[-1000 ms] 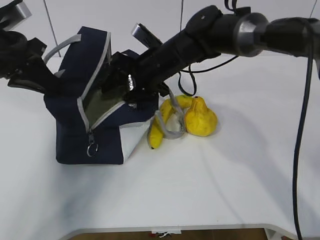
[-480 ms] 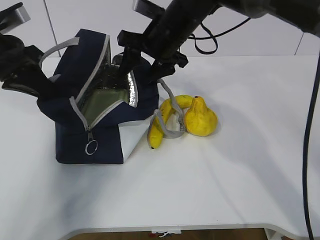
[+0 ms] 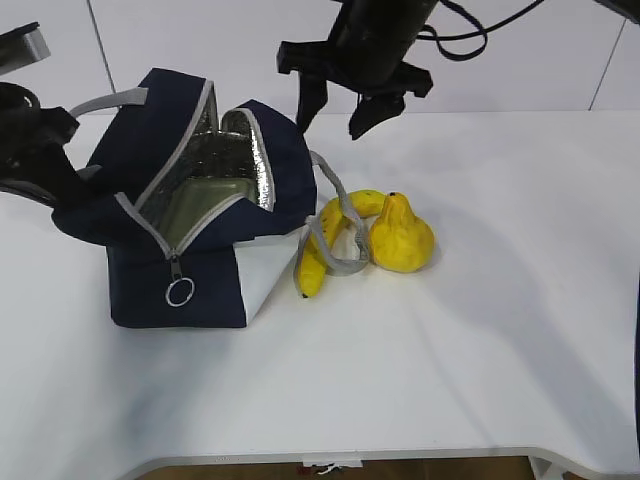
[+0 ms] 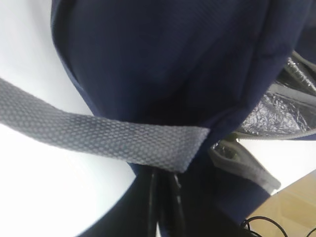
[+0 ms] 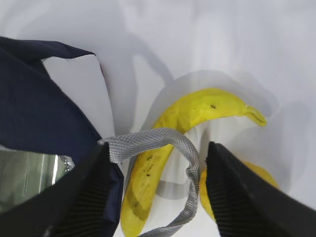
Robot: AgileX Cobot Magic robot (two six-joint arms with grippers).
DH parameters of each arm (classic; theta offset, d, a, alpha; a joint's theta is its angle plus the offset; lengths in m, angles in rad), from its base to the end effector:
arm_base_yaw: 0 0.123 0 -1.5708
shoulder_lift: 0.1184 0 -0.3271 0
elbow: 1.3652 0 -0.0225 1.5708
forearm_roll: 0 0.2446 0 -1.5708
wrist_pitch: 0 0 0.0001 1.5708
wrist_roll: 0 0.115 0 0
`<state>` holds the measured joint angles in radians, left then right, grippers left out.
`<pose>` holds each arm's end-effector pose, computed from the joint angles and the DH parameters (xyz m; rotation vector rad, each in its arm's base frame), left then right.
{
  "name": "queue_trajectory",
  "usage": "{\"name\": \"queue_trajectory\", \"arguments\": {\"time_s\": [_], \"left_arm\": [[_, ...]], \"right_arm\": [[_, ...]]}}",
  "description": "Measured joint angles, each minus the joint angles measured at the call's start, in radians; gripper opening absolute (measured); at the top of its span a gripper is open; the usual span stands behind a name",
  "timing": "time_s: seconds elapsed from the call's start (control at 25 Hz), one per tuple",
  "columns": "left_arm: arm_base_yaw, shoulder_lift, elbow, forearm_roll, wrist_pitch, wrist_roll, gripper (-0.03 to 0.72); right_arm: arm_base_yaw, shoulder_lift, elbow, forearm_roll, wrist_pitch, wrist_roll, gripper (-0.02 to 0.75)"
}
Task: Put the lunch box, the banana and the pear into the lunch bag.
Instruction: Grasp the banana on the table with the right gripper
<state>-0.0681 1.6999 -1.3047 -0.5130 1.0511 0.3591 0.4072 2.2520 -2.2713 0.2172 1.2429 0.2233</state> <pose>0.3439 -0.0726 0.2872 0.3019 2.7865 -0.6230 0.4713 0.2288 0.2975 -0.2193 2.7493 0.4796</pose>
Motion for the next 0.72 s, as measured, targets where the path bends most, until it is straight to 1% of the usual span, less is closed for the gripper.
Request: {"name": "queue_trajectory", "arguments": {"time_s": [0.12, 0.2, 0.44, 0.72], "left_arm": [[-0.002, 0.000, 0.000, 0.005, 0.000, -0.006, -0.007], [-0.002, 0.000, 0.000, 0.007, 0.000, -0.008, -0.007], [-0.002, 0.000, 0.000, 0.011, -0.002, -0.008, -0.007], [-0.002, 0.000, 0.000, 0.011, -0.012, -0.008, -0.007]], "right_arm": [[0.000, -0.012, 0.000, -0.123, 0.003, 0.075, 0.526], [0.000, -0.012, 0.000, -0.158, 0.003, 0.111, 0.522], [-0.002, 0.013, -0.002, -0.171, 0.003, 0.235, 0.473], [-0.003, 0.062, -0.002, -0.176, 0.003, 0.430, 0.469]]}}
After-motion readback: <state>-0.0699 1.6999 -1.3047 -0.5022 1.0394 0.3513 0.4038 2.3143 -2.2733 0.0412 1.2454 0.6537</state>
